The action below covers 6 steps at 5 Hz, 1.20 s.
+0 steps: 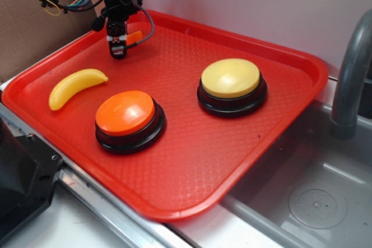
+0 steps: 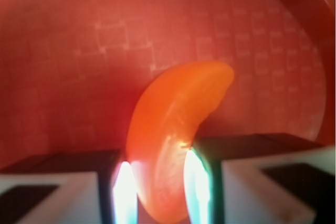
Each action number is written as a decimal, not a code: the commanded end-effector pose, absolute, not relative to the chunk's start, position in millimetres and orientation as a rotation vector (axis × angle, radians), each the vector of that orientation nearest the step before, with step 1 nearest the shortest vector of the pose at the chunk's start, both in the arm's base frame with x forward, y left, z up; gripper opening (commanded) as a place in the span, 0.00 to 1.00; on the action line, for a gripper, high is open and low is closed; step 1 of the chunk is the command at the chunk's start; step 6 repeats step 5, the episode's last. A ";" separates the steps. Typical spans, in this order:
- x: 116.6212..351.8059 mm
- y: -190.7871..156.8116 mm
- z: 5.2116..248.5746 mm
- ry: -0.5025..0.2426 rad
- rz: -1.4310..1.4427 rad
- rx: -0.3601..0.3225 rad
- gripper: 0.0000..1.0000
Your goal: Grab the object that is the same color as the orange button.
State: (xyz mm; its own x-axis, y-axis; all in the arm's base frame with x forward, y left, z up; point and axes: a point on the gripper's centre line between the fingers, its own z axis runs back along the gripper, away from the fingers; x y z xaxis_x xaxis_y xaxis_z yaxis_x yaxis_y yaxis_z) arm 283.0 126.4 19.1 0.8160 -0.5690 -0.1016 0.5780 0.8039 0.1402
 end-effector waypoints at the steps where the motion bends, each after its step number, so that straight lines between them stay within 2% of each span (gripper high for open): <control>1: 260.2 91.1 97.3 -0.009 -0.203 0.134 0.00; 2: 247.5 60.9 135.8 0.055 -0.072 0.071 0.00; 3: 234.7 25.1 177.1 0.027 -0.013 0.117 0.00; 4: 229.5 3.6 201.4 -0.010 -0.008 0.141 0.00; 5: 226.3 2.5 211.4 -0.051 0.050 0.208 0.00; 6: 226.3 2.5 211.4 -0.051 0.050 0.208 0.00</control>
